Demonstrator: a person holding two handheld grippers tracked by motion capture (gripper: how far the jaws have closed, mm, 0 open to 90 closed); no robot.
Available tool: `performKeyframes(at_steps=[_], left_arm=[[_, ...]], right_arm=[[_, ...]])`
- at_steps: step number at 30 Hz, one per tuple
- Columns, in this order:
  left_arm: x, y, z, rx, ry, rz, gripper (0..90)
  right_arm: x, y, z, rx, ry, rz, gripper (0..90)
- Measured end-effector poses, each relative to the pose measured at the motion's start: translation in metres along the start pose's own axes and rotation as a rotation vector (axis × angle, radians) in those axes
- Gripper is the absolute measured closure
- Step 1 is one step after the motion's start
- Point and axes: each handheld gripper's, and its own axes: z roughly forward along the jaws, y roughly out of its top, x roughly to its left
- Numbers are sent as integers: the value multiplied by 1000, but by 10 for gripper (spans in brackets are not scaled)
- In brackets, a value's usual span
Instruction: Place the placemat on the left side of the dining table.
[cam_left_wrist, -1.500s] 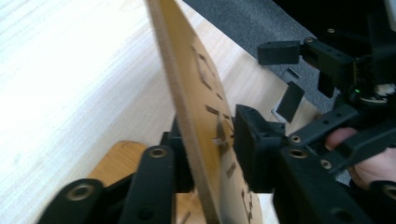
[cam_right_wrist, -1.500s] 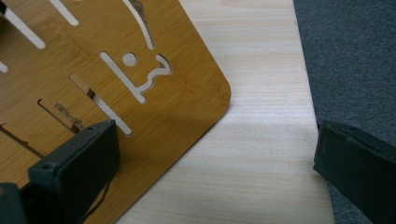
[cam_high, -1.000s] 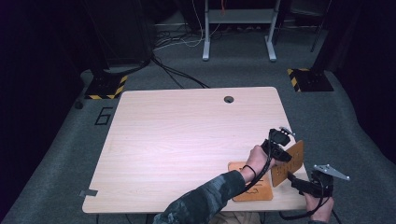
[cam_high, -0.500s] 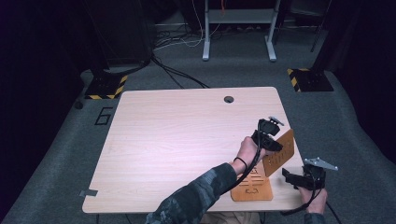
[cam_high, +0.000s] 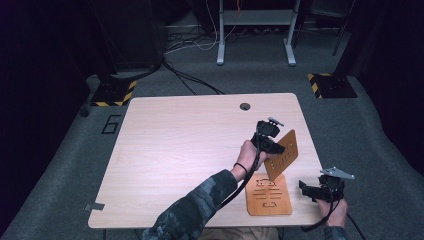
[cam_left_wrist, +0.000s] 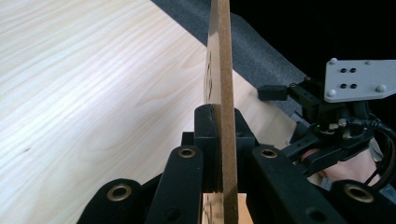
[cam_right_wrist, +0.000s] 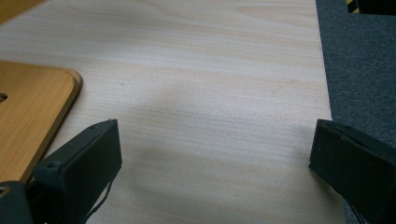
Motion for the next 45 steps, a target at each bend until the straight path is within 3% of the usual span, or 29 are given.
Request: performKeyframes(at_steps=[12, 19, 45], left_arm=[[41, -16, -26, -21, 45, -69, 861], [53, -21, -37, -26, 67, -83, 861], [110, -50, -91, -110, 171, -201, 862]], right_arm=[[2, 0, 1, 8, -16, -16, 20], [1, 0, 1, 5, -16, -15, 24], [1, 0, 0, 4, -13, -3, 31]])
